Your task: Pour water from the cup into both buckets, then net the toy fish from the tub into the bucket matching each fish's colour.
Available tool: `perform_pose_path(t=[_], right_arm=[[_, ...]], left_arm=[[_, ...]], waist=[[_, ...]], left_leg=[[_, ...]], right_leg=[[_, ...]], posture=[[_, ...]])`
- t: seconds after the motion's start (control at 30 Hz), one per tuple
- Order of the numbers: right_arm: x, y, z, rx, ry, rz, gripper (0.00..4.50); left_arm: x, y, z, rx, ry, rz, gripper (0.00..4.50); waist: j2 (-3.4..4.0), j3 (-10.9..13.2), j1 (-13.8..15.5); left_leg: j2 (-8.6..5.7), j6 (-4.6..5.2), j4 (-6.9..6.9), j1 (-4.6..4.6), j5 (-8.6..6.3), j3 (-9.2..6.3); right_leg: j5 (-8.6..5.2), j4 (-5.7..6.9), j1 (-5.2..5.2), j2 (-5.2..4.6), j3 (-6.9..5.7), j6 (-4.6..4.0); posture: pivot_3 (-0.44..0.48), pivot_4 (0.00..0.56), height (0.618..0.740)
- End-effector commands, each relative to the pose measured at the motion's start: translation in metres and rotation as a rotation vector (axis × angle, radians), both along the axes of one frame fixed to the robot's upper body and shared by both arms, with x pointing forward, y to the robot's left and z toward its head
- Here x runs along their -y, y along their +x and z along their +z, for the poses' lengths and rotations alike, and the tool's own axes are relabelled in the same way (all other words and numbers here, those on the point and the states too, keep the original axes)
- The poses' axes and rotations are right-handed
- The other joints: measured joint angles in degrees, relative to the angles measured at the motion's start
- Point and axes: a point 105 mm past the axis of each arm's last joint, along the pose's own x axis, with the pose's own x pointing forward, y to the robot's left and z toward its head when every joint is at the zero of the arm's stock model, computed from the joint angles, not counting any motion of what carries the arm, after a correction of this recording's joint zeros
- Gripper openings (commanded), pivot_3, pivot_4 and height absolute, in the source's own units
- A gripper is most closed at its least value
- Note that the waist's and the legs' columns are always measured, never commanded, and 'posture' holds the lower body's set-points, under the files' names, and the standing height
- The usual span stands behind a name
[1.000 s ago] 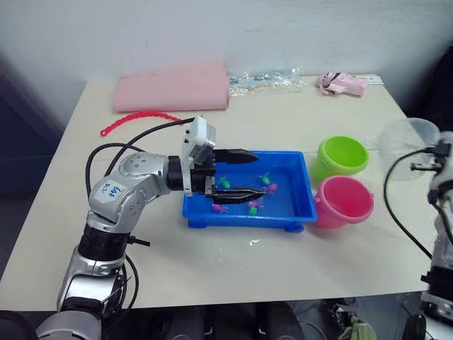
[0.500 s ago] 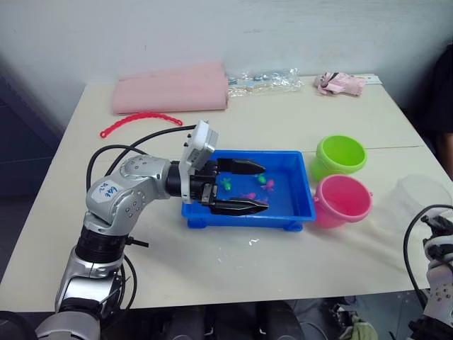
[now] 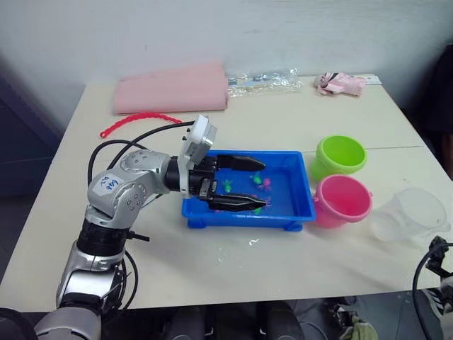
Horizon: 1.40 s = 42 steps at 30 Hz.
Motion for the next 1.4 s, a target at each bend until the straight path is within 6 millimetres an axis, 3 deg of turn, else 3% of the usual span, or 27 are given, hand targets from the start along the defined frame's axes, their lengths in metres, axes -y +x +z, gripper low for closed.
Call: perform_pose_path(t=[0.03, 0.17, 0.23, 0.37, 0.43, 0.57, 0.7, 0.97, 1.1, 1.17, 1.27, 1.4], right_arm=[[-0.014, -0.007, 0.040, 0.064, -0.098, 0.147, 4.44], [-0.041, -0.006, 0.078, 0.071, -0.142, 0.424, 4.44], [-0.071, 0.006, 0.106, 0.069, -0.147, 0.694, 4.44], [-0.133, 0.031, 0.134, 0.009, -0.148, 1.125, 4.44], [-0.167, 0.042, 0.138, -0.036, -0.152, 1.340, 4.44], [-0.208, 0.057, 0.138, -0.063, -0.161, 1.591, 4.44], [-0.245, 0.069, 0.133, -0.069, -0.199, 1.810, 4.44], [-0.279, 0.077, 0.126, -0.060, -0.227, 2.029, 4.44], [-0.285, 0.083, 0.122, -0.047, -0.229, 2.040, 4.44], [-0.287, 0.083, 0.117, -0.050, -0.232, 2.037, 4.44], [-0.289, 0.078, 0.112, -0.044, -0.232, 2.028, 4.44], [-0.290, 0.074, 0.109, -0.031, -0.240, 1.992, 4.44]], left_arm=[[0.001, 0.000, 0.003, 0.033, -0.016, -0.009, 4.50], [-0.007, 0.000, -0.004, 0.016, 0.003, 0.004, 4.50], [-0.017, 0.004, -0.007, 0.008, 0.007, 0.061, 4.50], [-0.040, 0.002, -0.021, -0.014, 0.067, 0.127, 4.50], [-0.059, -0.001, -0.034, -0.029, 0.125, 0.196, 4.50], [-0.095, -0.006, -0.051, -0.056, 0.209, 0.347, 4.50], [-0.154, -0.016, -0.069, -0.098, 0.318, 0.597, 4.50], [-0.265, -0.067, -0.107, -0.157, 0.595, 0.993, 4.50], [-0.291, -0.072, -0.107, -0.138, 0.690, 1.054, 4.50], [-0.293, -0.062, -0.102, -0.117, 0.715, 1.035, 4.50], [-0.275, -0.027, -0.096, -0.084, 0.749, 0.965, 4.50], [-0.259, 0.001, -0.094, -0.106, 0.816, 0.900, 4.50]], waist=[[0.04, 0.0, 0.1], [0.09, 0.0, 0.5], [0.07, 0.0, 0.2], [-0.48, 0.0, -0.7], [-0.49, 0.0, -1.4], [-0.64, 0.1, -1.0], [-0.70, 0.1, -0.8], [-0.91, 0.3, -1.0], [-0.97, 0.2, -0.3], [-0.99, 0.2, 0.1], [-0.99, 0.2, 1.1], [-1.07, 0.2, 1.3]], left_leg=[[0.00, 0.00, 0.00, -0.01, 0.00, -0.01], [-0.01, 0.01, -0.07, -0.03, -0.02, -0.05], [-0.01, 0.08, -0.06, -0.03, -0.06, -0.02], [0.13, 0.20, 0.03, 0.15, -0.17, 0.07], [0.15, 0.17, -0.01, 0.25, -0.19, 0.10], [0.20, 0.02, -0.04, 0.02, -0.24, -0.15], [0.18, 0.02, 0.04, -0.21, -0.31, -0.08], [0.15, 0.05, 0.02, -0.24, -0.46, -0.05], [0.17, -0.32, 0.00, -0.24, -0.73, -0.06], [0.17, -0.37, 0.00, -0.25, -0.73, -0.06], [0.10, -0.39, -0.01, -0.26, -0.69, -0.04], [-0.07, -0.31, -0.04, -0.48, -0.71, 0.28]], right_leg=[[0.00, 0.00, 0.00, 0.00, -0.01, 0.00], [-0.01, -0.08, 0.00, 0.00, -0.06, -0.02], [-0.01, -0.11, 0.03, 0.00, -0.03, -0.01], [0.06, -0.25, 0.07, 0.05, 0.15, -0.02], [0.07, -0.23, 0.12, 0.01, 0.22, -0.08], [-0.04, -0.32, 0.02, -0.04, 0.32, -0.28], [-0.02, -0.37, -0.07, -0.06, 0.23, -0.23], [0.03, -0.62, 0.00, -0.18, -0.41, -0.14], [0.03, -0.74, -0.15, -0.35, -0.41, -0.15], [0.06, -0.63, -0.40, -0.65, -0.41, -0.21], [0.07, -0.48, -0.66, -0.75, -0.41, -0.23], [0.10, 0.08, -0.77, -0.62, -0.55, -0.21]], posture=[[0.000, 0.150, 0.738], [0.000, 0.150, 0.738], [0.000, 0.150, 0.738], [0.000, 0.150, 0.738], [0.000, 0.150, 0.738], [0.000, 0.150, 0.738], [0.000, 0.150, 0.738], [0.000, 0.150, 0.738], [0.000, 0.150, 0.738], [0.000, 0.150, 0.738], [0.000, 0.150, 0.738], [0.000, 0.150, 0.738]])
